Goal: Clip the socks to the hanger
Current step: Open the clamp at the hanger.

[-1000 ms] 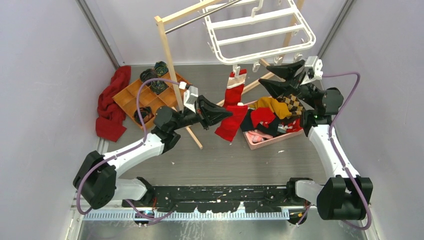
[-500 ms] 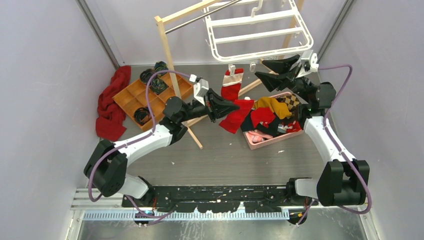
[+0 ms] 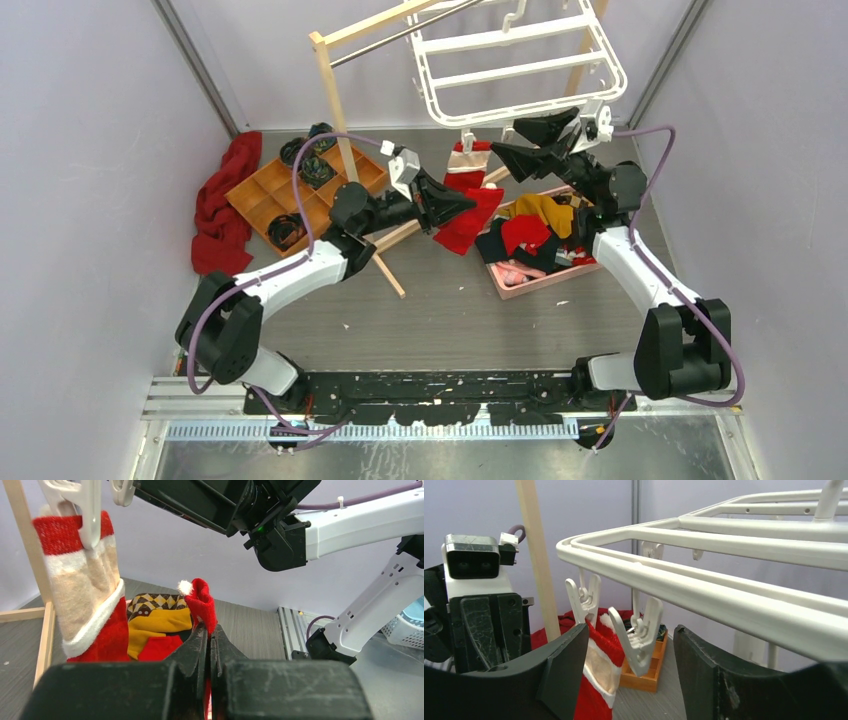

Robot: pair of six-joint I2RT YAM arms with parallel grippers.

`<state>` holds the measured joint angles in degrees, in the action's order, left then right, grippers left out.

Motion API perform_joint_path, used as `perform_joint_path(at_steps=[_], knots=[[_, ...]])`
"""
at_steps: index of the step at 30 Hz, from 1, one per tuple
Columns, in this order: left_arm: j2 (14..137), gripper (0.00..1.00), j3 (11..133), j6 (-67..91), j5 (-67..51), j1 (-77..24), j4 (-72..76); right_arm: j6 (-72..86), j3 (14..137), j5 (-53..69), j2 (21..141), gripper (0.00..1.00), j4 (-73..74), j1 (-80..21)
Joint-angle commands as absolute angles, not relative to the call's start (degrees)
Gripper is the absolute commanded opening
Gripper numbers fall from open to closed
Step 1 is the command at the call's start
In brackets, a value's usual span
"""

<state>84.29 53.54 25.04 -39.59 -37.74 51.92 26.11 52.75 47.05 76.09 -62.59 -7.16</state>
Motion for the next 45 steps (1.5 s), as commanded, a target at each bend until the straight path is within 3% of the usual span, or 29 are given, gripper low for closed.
perform_joint_path(at_steps=[1, 10, 18, 30, 45], knots=[[85.22, 0.00, 56.57, 24.42, -40.04, -37.29, 53.64, 24.74, 55.30, 42.53, 76.52, 0.69, -66.03, -8.02], [86.18, 0.00, 57.03, 24.20, -38.43, -36.37, 54.24, 25.58, 56.25, 40.12, 77.47, 0.70, -67.34, -8.69], [86.66, 0.00, 57.18, 23.30, -33.75, -34.98, 53.58, 25.52, 55.75, 40.61, 76.92, 0.64, -68.24, -8.49], [89.50, 0.00, 60.57, 24.16, -31.91, -34.00, 53.15, 26.70, 55.90, 40.92, 76.40, 0.69, -68.65, -5.51], [89.56, 0.00, 60.40, 24.96, -32.25, -33.73, 53.31, 30.56, 58.03, 44.49, 77.75, 0.66, -71.68, -4.46]])
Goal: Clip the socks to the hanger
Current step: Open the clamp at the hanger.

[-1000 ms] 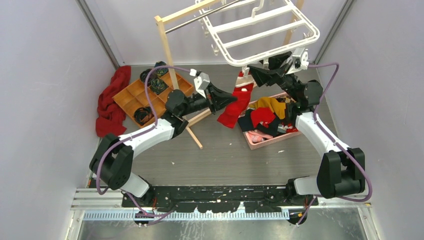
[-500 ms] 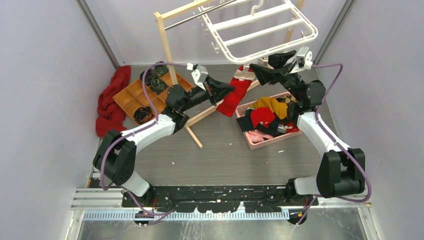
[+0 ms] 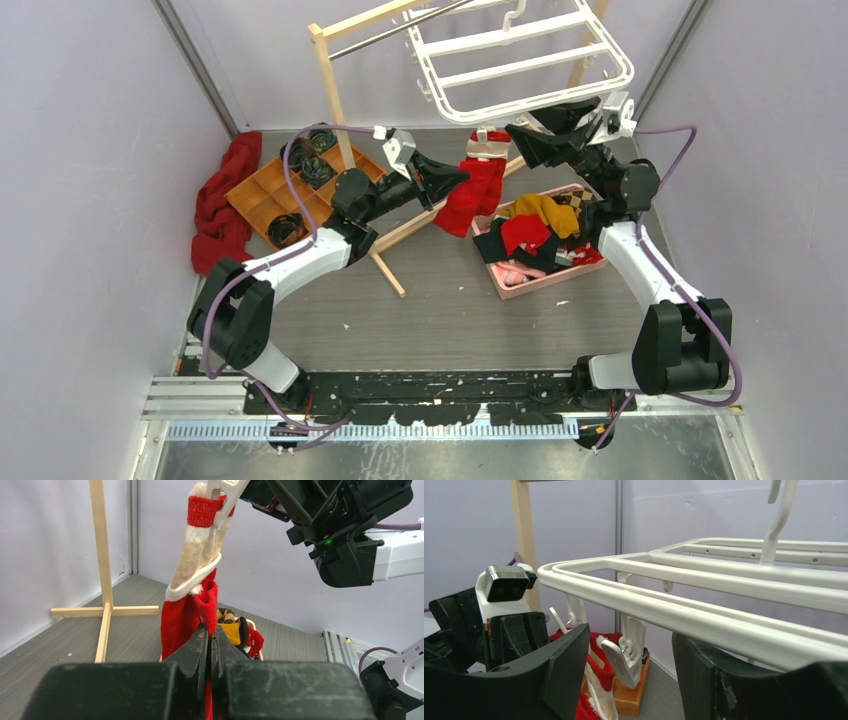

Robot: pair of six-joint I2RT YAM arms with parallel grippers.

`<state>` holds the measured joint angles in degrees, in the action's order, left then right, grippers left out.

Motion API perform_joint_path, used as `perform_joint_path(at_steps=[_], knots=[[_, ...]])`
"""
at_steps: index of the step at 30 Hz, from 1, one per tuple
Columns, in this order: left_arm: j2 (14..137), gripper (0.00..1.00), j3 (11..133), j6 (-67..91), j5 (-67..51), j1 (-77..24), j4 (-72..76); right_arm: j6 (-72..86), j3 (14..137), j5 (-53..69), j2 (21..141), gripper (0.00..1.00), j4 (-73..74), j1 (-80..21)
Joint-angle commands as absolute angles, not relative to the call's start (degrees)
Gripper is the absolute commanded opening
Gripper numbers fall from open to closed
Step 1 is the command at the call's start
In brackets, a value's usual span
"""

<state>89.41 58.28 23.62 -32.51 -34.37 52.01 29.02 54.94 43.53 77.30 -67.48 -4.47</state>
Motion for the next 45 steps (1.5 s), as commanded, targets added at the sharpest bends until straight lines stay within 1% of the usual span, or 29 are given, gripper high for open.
perform_joint_path(at_steps=[1, 7, 11, 16, 22, 26, 32, 39, 45], knots=[[89.48, 0.00, 60.37, 24.94, -32.25, -33.75, 53.27, 30.89, 58.15, 44.70, 77.85, 0.66, -71.75, -4.62], [89.42, 0.00, 60.37, 25.14, -32.58, -33.66, 53.26, 31.11, 58.62, 45.41, 78.38, 0.66, -71.50, -5.57], [89.52, 0.00, 60.53, 25.30, -32.93, -33.64, 53.26, 30.21, 58.45, 45.96, 78.62, 0.69, -70.84, -6.23], [89.45, 0.00, 60.38, 25.40, -33.05, -33.61, 53.26, 30.06, 58.49, 46.06, 78.71, 0.70, -71.09, -6.60], [89.41, 0.00, 60.29, 25.40, -32.99, -33.66, 53.35, 29.42, 58.71, 44.37, 79.00, 0.78, -70.25, -7.19], [89.25, 0.00, 60.15, 25.25, -32.89, -33.50, 53.18, 29.18, 58.92, 43.92, 79.38, 0.79, -70.03, -7.34], [89.37, 0.00, 60.00, 25.09, -31.23, -33.14, 53.02, 29.81, 59.33, 43.55, 79.62, 0.78, -70.96, -7.37], [89.56, 0.00, 60.94, 24.70, -29.98, -32.53, 51.73, 30.54, 59.48, 43.14, 79.46, 0.72, -71.37, -7.02], [89.25, 0.00, 60.81, 24.78, -29.22, -32.00, 51.36, 31.46, 59.85, 43.42, 79.43, 0.69, -71.89, -6.51]])
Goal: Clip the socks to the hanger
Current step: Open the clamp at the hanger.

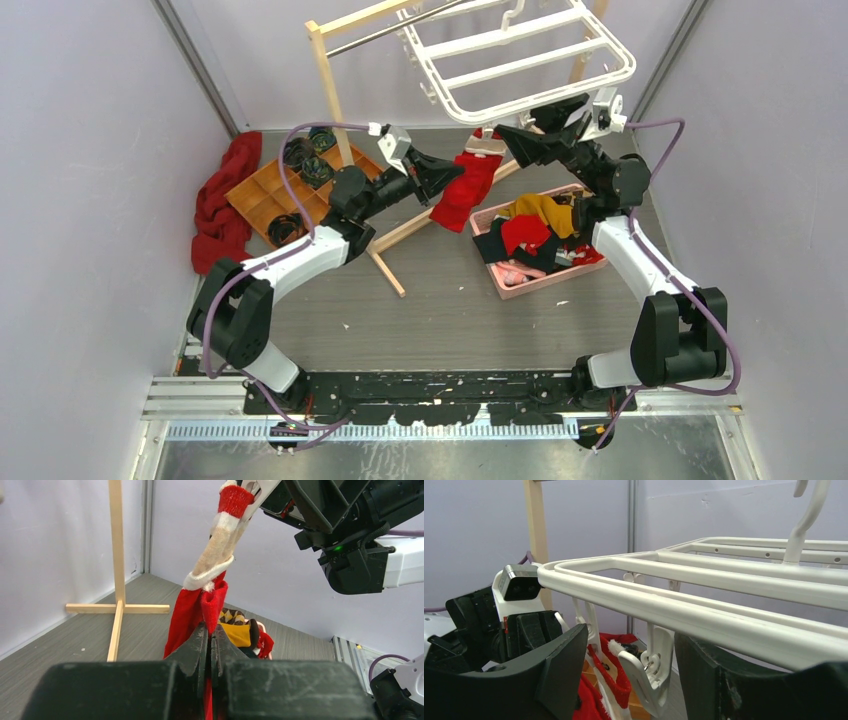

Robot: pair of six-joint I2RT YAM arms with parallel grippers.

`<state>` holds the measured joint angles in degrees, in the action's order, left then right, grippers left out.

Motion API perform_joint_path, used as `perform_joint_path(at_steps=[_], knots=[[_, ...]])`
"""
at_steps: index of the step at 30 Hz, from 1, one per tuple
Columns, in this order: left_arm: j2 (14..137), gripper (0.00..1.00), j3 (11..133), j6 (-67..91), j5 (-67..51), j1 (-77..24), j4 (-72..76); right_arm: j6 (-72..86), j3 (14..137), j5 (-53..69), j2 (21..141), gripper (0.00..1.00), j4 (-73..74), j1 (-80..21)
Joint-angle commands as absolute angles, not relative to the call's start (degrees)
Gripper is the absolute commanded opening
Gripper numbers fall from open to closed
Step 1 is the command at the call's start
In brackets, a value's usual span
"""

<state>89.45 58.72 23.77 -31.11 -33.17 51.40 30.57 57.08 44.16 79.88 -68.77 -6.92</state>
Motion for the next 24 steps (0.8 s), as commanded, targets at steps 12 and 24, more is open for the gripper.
perform_joint_path(at_steps=[12, 24], knots=[[89.11, 0.00, 61.22, 24.88, -27.92, -31.48, 50.19, 32.95, 60.29, 44.95, 79.29, 0.65, -72.84, -6.30], [88.47, 0.00, 61.08, 24.89, -27.25, -31.11, 49.53, 33.40, 59.94, 46.11, 78.89, 0.60, -73.33, -6.28]])
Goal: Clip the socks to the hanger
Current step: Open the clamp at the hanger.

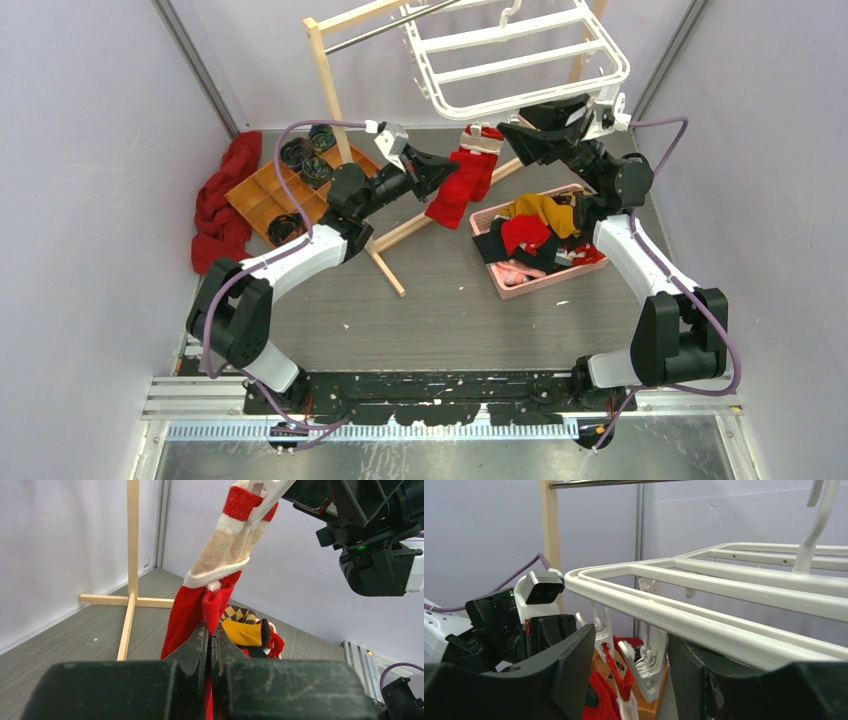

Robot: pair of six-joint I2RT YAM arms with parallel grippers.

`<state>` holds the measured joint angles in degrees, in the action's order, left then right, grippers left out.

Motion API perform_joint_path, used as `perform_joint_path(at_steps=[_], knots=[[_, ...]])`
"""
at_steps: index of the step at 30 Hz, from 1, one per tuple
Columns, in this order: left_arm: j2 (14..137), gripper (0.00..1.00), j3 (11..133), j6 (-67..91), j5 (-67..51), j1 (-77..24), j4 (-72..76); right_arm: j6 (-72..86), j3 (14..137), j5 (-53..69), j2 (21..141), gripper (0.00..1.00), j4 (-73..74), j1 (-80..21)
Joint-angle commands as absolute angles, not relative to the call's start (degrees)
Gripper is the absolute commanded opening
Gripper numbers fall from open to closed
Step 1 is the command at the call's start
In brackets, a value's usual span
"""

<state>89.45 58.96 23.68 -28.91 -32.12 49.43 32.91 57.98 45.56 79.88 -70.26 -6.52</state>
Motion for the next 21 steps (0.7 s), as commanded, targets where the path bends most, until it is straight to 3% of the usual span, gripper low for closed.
perform_joint_path(at_steps=[1, 7, 17, 21], knots=[[88.45, 0.00, 61.03, 24.89, -27.17, -31.07, 49.48, 33.40, 59.94, 46.12, 78.86, 0.59, -73.37, -6.32], [88.25, 0.00, 61.02, 24.95, -27.07, -31.03, 49.13, 33.97, 59.96, 46.18, 78.84, 0.52, -73.48, -6.25], [87.89, 0.00, 60.83, 25.16, -27.02, -31.03, 49.09, 33.99, 60.12, 46.25, 78.62, 0.23, -72.44, -6.41], [87.55, 0.00, 60.76, 25.93, -28.46, -31.03, 49.23, 33.99, 60.27, 45.57, 78.41, 0.17, -71.13, -6.41]])
